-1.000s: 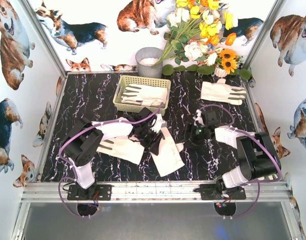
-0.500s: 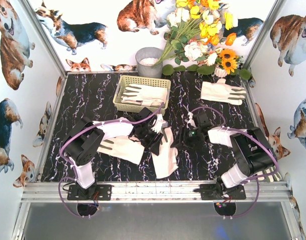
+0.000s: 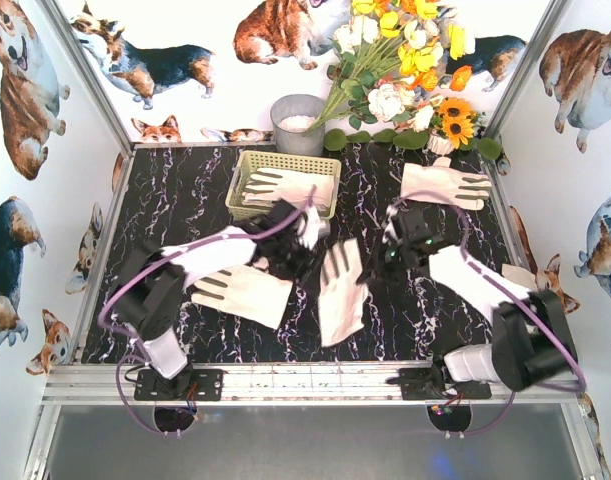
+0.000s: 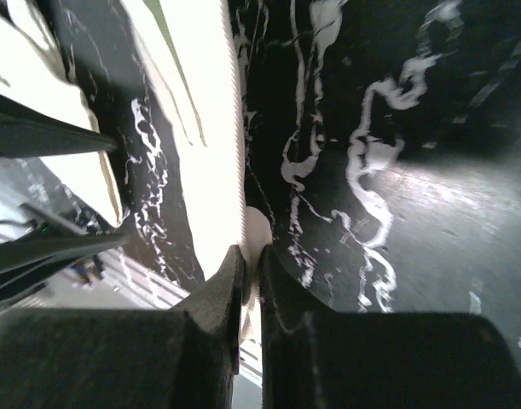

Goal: Put the gloves into the storage basket
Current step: Pick up the glove from the center of the board, then place the glove at the center of the board.

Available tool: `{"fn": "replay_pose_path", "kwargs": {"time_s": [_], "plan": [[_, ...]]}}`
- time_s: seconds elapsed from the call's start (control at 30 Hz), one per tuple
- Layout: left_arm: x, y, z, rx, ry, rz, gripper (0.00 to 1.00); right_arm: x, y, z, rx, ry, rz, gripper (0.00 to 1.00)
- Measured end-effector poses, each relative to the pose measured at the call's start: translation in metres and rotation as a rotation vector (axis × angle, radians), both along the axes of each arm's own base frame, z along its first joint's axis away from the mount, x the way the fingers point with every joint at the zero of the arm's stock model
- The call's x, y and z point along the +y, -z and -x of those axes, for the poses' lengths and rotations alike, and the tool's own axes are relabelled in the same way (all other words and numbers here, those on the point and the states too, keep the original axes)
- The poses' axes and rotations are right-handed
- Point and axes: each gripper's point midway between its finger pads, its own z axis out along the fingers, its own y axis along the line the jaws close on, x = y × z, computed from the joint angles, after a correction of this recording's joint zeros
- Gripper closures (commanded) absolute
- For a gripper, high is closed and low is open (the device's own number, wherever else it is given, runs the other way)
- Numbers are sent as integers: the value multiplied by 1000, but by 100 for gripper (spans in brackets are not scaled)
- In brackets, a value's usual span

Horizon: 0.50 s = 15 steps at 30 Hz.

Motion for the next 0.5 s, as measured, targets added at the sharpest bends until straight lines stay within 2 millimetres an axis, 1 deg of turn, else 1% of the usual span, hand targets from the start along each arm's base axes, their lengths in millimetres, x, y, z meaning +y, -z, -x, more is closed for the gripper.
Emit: {"fn": "replay_pose_path", "kwargs": {"time_s": [0.07, 0.13, 0.2, 0.23, 0.3, 0.37, 0.43, 0.5], "plan": [[2, -25, -17, -59, -44, 28, 22, -11, -21, -10, -56, 13, 71, 100], [8, -56, -36, -140, -102, 63, 17, -23, -45, -21, -121, 28, 148, 100], [24, -90, -57, -235, -185, 91, 14, -37, -67, -27, -176, 46, 233, 100], [34, -106, -66, -280, -229, 100, 13, -46, -77, -30, -200, 57, 288, 100], [58, -131, -80, -352, -324, 105, 12, -62, -89, -30, -231, 74, 403, 100], [84, -150, -91, -408, -420, 101, 11, -77, -101, -27, -261, 79, 552, 100], [113, -163, -99, -449, -520, 91, 10, -88, -111, -21, -284, 67, 697, 100], [138, -170, -102, -470, -599, 74, 10, -99, -117, -17, -296, 52, 834, 100]]}}
